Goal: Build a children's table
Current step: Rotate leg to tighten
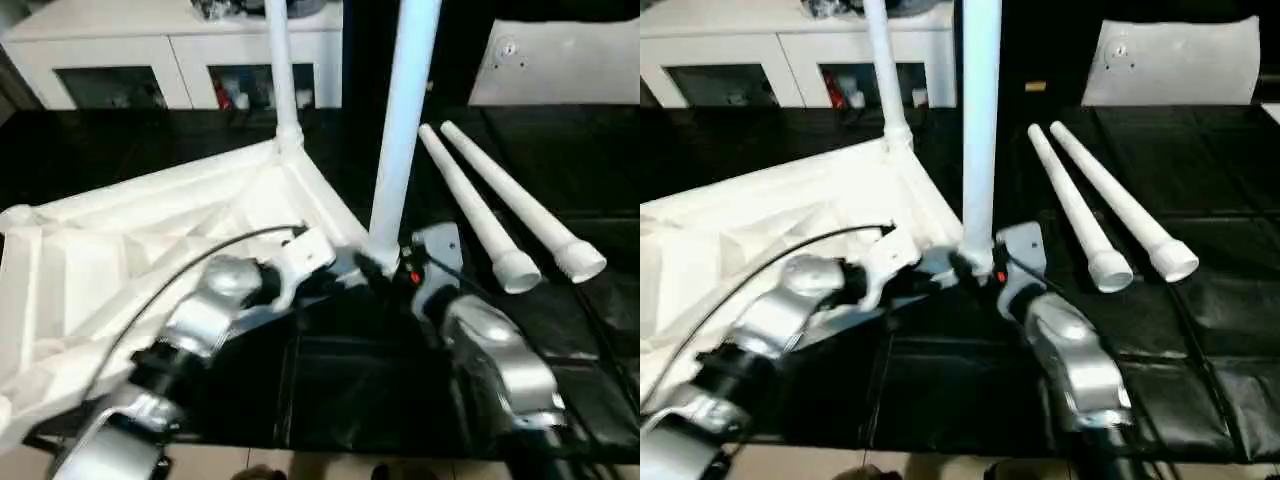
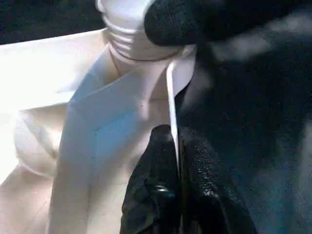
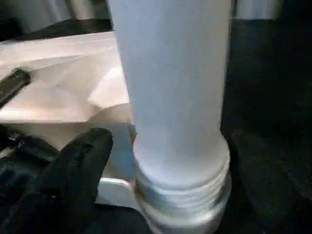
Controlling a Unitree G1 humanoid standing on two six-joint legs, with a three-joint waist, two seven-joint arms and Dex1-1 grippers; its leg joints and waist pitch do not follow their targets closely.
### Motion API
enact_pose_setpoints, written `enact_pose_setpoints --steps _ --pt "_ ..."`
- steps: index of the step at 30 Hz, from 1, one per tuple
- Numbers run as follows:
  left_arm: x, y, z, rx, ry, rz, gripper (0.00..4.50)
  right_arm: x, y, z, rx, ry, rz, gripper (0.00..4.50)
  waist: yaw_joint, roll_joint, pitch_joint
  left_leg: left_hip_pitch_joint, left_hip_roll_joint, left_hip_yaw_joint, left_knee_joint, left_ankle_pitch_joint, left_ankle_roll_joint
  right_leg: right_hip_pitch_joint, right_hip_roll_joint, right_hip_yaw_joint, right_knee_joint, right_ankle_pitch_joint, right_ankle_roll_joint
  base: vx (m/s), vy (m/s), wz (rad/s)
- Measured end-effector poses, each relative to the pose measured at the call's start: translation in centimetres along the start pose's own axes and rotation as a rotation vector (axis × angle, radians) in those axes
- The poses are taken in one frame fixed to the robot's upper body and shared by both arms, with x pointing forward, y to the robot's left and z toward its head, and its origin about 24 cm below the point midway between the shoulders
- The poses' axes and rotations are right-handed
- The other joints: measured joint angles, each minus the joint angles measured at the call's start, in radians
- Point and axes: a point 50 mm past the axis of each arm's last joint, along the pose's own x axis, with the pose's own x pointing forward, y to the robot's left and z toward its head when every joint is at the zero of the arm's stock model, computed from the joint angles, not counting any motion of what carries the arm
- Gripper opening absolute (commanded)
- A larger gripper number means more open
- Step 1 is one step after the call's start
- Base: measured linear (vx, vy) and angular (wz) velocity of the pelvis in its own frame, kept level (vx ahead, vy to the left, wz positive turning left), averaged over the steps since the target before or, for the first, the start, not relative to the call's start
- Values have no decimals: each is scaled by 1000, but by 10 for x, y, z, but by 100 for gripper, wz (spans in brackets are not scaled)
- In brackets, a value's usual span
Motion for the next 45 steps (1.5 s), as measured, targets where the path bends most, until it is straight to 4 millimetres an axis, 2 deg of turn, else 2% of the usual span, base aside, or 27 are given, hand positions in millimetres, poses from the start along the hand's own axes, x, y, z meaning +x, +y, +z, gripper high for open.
enact_pose_setpoints --steps 6,11,14,15,21,24,31,32,36,42,45 --pt "-20 -3 -11 83 18 -200 0 -26 -7 2 -132 83 276 447 22 -1 1 1 0 0 2 0 0 3 -1 0 0 0 0 0 0 0" --pt "-25 0 -11 133 48 -331 0 -36 -4 -1 -174 175 474 447 33 -2 1 1 0 0 2 0 0 3 -1 0 1 0 0 0 0 0" --pt "-29 2 -10 171 70 -374 0 -36 -2 0 -192 196 546 447 35 -2 1 1 0 0 2 0 0 3 -1 0 1 0 0 0 0 0" --pt "-30 2 -10 180 72 -394 0 -36 -2 1 -195 201 563 433 37 -2 1 1 0 0 2 0 0 3 -1 0 1 0 0 0 0 0" --pt "-29 2 -7 216 80 -465 0 -33 1 1 -180 202 626 389 57 -3 2 1 0 0 2 0 0 2 -1 0 1 0 0 0 0 0" --pt "-28 4 -7 219 83 -474 0 -31 3 1 -172 198 645 363 59 -3 2 0 0 0 2 0 0 2 -1 -1 1 0 0 0 0 0" --pt "-25 4 -6 232 72 -489 0 -28 9 1 -150 173 670 320 59 -4 2 0 0 0 3 0 0 2 -1 -1 1 0 0 0 0 0" --pt "-25 3 -6 234 70 -492 0 -27 10 1 -147 171 673 299 59 -4 2 0 0 0 2 0 0 2 -1 -1 1 0 0 0 0 0" --pt "-25 4 -6 231 71 -496 0 -26 12 0 -136 169 677 269 58 -4 2 1 0 0 2 0 0 2 -1 0 1 0 0 0 0 0" --pt "-24 3 -7 214 67 -489 0 -28 15 -3 -97 157 643 261 58 -4 2 1 0 0 2 0 0 2 -1 0 1 0 0 0 0 0" --pt "-20 3 -7 167 53 -432 0 -28 18 -6 -60 139 559 260 57 -3 2 3 0 0 2 -3 -6 4 -1 0 1 0 0 0 0 0"
